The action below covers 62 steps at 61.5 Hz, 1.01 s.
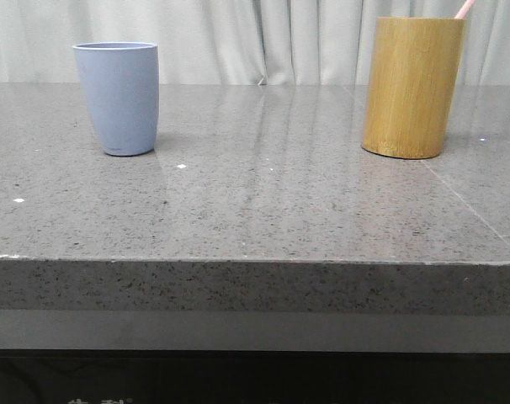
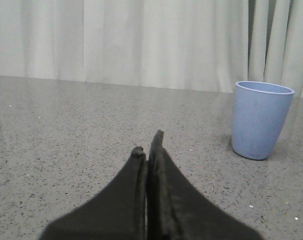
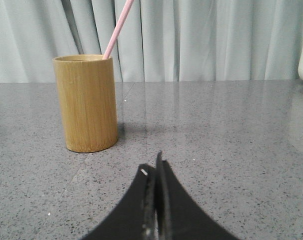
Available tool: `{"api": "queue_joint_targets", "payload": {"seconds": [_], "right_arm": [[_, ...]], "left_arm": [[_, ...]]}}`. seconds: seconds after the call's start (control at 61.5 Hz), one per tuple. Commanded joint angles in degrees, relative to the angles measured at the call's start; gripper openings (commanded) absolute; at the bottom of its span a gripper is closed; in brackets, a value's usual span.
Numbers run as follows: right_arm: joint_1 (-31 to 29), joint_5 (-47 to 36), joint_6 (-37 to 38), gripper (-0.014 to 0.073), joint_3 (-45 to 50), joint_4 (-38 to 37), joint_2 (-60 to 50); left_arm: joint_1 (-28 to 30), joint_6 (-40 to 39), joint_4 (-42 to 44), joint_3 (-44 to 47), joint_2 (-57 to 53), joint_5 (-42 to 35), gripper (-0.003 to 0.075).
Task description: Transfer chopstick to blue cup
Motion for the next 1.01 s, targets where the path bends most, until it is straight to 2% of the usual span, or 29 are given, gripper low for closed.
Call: {"api": "queue_joint_targets", "payload": {"seconds": [0.0, 0.358, 0.764, 0.991], "right_arm": [[-0.5, -4.9, 0.0, -0.0067, -0.2, -0.7, -1.1], [-0.5, -4.9, 0.0, -0.0067, -0.2, -0.7, -1.1], [-0.5, -5.2, 0.0, -0.0067, -0.6, -0.7, -1.1], [-0.5, 4.4, -0.1, -0.0067, -10.8, -0.8, -0.8]], "left_arm": [[0.1, -0.4, -0.6, 0.8, -1.3, -4.2, -0.0019], [0.1, -0.4, -0.6, 0.8, -1.3, -4.2, -0.0019], [0.1, -0.1, 0.2, -0.5, -1.3, -8.5, -0.0019], [0.1, -0.1, 0.2, -14.2, 0.5, 2.3, -0.0019]]}}
